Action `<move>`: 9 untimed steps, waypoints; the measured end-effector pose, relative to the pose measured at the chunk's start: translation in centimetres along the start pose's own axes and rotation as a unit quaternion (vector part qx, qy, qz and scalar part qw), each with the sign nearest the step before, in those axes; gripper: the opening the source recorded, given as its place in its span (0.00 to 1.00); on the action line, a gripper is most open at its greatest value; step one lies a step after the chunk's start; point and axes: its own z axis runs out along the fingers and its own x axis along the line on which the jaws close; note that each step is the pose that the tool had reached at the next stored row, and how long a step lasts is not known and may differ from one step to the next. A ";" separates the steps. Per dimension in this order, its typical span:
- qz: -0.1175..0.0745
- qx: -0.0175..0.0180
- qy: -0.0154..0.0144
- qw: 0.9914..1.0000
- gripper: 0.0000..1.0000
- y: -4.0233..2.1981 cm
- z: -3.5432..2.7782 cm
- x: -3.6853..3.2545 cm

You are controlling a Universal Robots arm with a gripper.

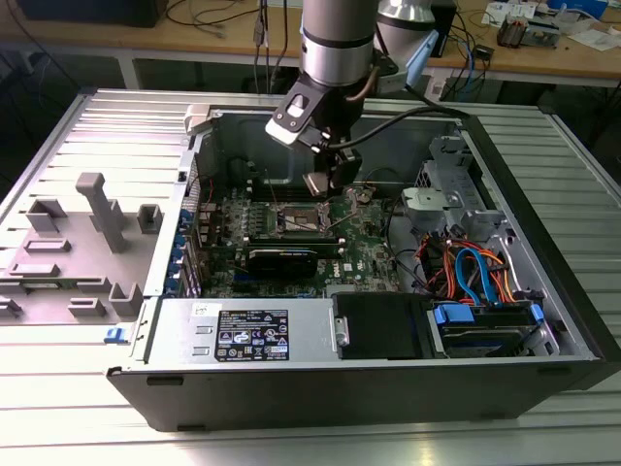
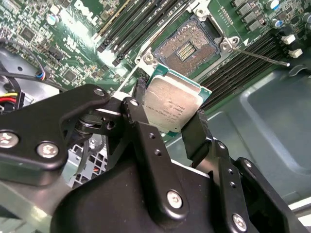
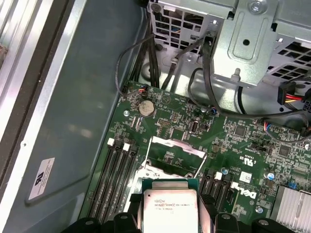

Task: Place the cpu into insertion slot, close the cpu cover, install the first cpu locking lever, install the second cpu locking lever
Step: 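Place the cpu into insertion slot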

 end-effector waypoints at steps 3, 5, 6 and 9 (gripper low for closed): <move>0.010 0.000 -0.001 1.000 0.55 -0.10 0.59 0.01; 0.010 0.000 -0.001 1.000 0.55 -0.63 1.18 0.13; 0.010 0.000 -0.001 1.000 0.55 -0.77 1.34 0.17; 0.011 0.000 0.000 1.000 0.55 -0.95 1.93 0.24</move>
